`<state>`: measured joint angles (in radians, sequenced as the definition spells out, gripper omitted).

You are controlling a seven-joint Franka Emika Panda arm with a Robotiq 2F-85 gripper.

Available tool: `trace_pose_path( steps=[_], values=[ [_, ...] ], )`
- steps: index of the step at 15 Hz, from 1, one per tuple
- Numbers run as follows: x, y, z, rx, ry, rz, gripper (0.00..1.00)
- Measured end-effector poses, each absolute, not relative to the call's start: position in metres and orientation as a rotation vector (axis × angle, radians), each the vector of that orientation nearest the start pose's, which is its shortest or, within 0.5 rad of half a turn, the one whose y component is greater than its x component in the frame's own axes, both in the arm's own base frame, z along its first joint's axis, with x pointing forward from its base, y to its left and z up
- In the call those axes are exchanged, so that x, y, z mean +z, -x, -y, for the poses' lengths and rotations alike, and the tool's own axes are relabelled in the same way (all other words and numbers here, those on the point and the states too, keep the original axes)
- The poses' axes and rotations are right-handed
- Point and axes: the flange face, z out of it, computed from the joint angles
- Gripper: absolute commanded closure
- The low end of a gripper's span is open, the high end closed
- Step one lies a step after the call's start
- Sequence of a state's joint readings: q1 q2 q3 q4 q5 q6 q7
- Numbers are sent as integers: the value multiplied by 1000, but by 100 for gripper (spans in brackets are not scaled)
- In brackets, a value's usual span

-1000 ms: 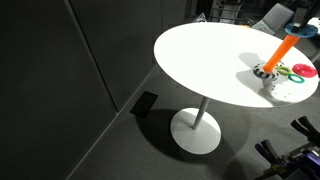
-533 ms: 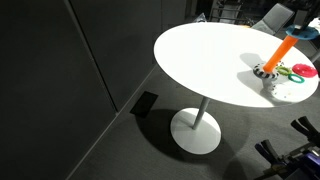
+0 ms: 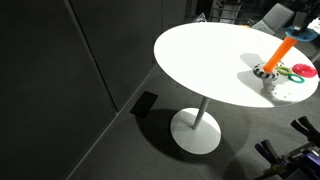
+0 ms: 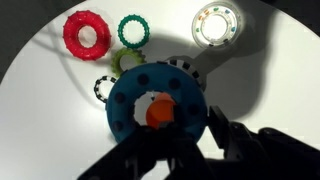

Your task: Put the blue ring on the stack

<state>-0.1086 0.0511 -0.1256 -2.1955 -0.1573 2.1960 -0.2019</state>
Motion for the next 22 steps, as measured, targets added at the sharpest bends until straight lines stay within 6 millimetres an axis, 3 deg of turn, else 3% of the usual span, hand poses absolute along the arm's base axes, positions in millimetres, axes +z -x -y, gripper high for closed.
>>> trace_pose_path(
  steps=[20, 21, 22],
  values=[
    [354, -519, 129, 113, 3257, 105, 87],
    [354, -520, 129, 110, 3258, 105, 61],
    [354, -521, 129, 106, 3258, 105, 46]
  ],
)
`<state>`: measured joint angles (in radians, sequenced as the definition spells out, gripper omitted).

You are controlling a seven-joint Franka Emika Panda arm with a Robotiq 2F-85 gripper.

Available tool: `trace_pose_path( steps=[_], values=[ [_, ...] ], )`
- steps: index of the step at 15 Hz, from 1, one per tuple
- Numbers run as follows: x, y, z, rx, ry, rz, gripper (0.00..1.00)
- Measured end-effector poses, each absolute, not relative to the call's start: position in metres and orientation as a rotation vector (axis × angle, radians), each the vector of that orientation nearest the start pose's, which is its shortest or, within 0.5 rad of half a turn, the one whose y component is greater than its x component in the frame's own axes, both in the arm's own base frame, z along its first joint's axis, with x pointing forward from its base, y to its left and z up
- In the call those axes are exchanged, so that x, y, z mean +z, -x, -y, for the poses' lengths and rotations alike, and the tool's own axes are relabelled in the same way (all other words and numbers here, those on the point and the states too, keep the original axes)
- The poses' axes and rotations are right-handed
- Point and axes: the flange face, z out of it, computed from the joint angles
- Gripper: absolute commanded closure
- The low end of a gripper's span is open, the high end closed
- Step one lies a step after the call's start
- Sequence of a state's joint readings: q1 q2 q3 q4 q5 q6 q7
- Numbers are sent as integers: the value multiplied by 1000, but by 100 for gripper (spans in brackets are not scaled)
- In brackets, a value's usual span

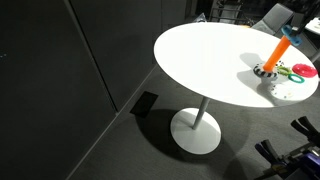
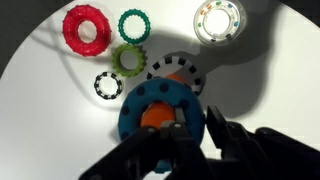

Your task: Put the blue ring on the stack

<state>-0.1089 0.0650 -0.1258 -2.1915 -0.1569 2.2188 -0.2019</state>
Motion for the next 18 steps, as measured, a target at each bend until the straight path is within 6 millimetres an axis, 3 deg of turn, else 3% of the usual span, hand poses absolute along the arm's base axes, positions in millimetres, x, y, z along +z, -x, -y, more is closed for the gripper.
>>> trace_pose_path(
  steps=[1, 7, 18],
  values=[
    [354, -521, 130, 104, 3259, 105, 45],
    [350, -525, 132, 85, 3262, 102, 1],
    [351, -529, 136, 41, 3257, 78, 0]
  ],
)
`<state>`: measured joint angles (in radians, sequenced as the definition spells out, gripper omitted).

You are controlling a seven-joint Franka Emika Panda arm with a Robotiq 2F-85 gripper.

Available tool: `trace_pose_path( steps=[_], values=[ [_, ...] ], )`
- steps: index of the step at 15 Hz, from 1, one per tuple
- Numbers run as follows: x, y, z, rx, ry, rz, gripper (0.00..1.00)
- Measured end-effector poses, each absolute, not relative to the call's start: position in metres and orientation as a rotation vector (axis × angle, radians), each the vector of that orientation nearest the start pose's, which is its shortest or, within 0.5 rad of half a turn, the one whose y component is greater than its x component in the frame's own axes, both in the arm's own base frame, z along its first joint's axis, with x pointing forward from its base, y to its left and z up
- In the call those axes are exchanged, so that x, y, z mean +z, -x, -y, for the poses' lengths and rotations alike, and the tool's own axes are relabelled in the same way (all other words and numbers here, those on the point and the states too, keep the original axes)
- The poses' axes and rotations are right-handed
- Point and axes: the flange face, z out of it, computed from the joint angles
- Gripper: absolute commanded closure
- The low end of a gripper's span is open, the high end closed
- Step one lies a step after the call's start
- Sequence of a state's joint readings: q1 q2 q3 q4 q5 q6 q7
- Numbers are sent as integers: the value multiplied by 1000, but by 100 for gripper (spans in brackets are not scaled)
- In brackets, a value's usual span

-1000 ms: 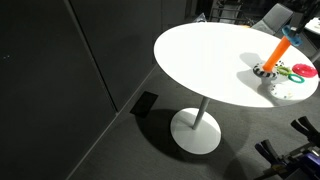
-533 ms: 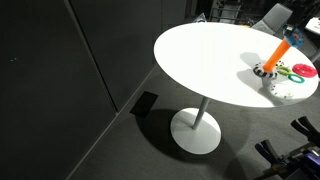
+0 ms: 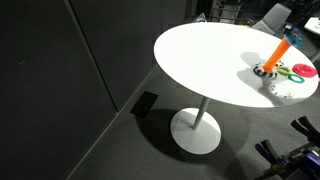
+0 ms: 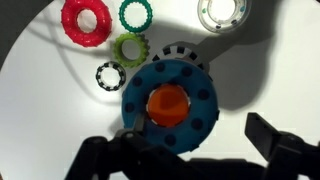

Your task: Put the blue ring on the stack

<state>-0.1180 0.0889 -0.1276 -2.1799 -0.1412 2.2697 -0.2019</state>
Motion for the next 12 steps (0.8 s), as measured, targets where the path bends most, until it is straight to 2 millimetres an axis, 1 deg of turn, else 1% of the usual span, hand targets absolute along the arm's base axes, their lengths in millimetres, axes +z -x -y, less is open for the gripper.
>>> trace_pose_path(
  steps=[12],
  values=[
    [356, -535, 135, -74, 3215, 66, 0]
  ],
)
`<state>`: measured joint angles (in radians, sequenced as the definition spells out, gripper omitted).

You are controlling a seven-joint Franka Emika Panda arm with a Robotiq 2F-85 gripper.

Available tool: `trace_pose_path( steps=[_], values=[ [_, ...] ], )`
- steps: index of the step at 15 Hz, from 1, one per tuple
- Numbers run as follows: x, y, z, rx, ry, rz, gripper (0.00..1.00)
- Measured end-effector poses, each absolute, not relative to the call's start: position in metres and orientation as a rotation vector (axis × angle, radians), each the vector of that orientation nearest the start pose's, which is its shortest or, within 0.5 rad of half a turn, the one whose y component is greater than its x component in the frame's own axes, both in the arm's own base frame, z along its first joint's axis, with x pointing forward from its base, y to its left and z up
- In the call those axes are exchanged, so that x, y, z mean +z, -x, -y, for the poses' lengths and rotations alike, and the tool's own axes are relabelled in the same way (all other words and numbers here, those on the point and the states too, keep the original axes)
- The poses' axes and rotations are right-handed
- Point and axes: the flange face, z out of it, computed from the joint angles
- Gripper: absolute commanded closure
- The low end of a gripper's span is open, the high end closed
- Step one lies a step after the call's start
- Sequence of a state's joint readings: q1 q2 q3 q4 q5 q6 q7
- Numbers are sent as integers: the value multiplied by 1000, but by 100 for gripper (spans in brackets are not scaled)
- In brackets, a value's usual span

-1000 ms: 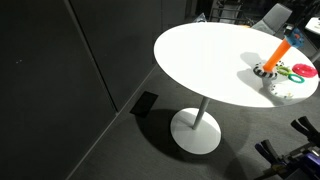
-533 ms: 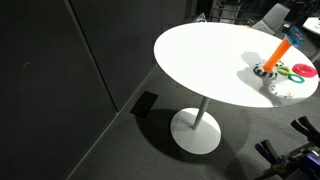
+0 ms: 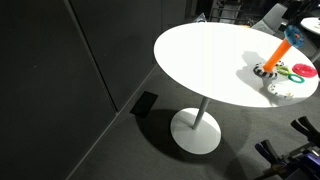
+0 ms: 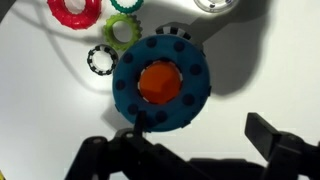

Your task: Put the blue ring on the stack

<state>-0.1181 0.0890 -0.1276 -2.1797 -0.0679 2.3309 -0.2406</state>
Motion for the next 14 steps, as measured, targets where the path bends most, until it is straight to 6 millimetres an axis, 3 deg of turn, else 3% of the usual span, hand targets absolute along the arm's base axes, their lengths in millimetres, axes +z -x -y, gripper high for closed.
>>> trace_pose_path(
  steps=[14],
  values=[
    [346, -538, 136, -99, 3170, 110, 0]
  ],
)
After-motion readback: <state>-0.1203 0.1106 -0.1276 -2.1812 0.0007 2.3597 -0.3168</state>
